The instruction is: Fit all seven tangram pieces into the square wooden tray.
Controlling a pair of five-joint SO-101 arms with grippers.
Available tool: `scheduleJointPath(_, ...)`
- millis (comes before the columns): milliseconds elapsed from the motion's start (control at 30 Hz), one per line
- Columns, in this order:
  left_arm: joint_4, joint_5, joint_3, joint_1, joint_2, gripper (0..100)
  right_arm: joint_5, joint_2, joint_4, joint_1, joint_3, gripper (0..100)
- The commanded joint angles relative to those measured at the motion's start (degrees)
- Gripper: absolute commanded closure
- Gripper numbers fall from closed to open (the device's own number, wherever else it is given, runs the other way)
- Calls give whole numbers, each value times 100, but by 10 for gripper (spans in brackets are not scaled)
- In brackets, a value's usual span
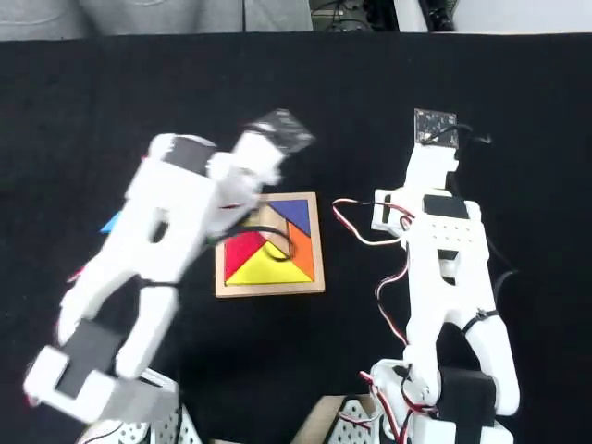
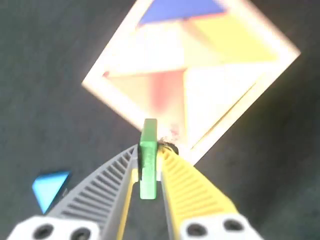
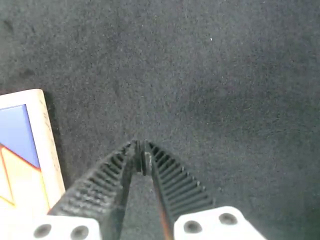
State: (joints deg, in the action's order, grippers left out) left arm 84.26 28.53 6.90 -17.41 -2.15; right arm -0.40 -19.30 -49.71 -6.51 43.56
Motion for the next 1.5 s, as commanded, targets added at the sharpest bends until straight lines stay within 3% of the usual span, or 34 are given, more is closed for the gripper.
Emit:
scheduleJointPath(0,-431,-554,-1086,-497,1187,970,44,-277,105,35,-40,986)
scheduleJointPath(167,-501,-941,-2246,-470,2470,970,44,-277,105,35,-40,986)
scheduleJointPath(433,-510,-1073,-3081,-567,3068,970,44,-277,105,35,-48,986)
scheduleJointPath(1467,-149,-1881,-3134,-1042,3420,970,44,-251,105,53,-48,986)
